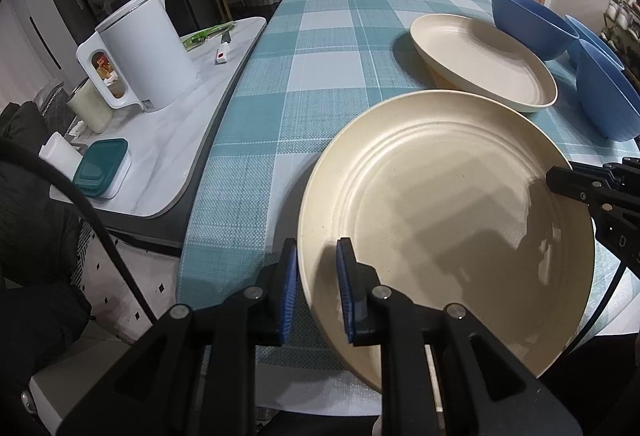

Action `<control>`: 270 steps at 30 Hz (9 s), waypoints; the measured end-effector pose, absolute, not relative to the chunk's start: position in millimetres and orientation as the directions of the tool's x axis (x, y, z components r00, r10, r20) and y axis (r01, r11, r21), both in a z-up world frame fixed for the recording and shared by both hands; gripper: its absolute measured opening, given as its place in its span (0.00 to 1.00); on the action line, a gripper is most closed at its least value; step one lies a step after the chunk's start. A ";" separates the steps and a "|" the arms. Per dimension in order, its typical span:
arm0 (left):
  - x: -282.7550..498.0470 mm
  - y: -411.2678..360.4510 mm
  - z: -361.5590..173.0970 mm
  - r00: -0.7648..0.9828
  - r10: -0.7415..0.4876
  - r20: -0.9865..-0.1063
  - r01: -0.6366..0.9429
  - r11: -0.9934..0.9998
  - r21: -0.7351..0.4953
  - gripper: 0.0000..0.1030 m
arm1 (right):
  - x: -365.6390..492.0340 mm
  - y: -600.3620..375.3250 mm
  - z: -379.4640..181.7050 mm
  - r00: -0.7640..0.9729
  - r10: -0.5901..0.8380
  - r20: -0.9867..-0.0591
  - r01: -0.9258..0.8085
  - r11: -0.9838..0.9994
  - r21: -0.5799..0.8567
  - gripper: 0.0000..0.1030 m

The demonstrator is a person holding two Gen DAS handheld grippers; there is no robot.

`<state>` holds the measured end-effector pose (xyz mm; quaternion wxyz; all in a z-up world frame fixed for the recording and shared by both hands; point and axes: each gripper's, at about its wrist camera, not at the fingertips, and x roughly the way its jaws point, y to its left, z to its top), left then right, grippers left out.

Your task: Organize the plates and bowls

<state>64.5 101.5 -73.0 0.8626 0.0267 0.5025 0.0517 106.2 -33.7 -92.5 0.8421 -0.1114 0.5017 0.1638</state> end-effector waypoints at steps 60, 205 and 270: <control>33.5 82.7 -4.6 0.739 0.041 -0.673 -0.063 0.998 -0.008 0.45 | 64.0 -98.9 -41.4 0.645 0.297 -0.704 -0.364 0.930 0.058 0.53; 303.8 35.5 -77.0 0.277 -0.194 -0.941 0.132 0.978 -0.163 0.13 | 71.9 -164.1 -23.9 0.720 0.367 -0.589 -0.255 0.929 0.267 0.99; 266.5 141.0 -85.9 0.469 -0.118 -0.875 0.135 0.989 -0.061 0.46 | 325.5 -39.2 -115.9 0.280 0.313 -0.907 -0.209 0.943 0.261 0.75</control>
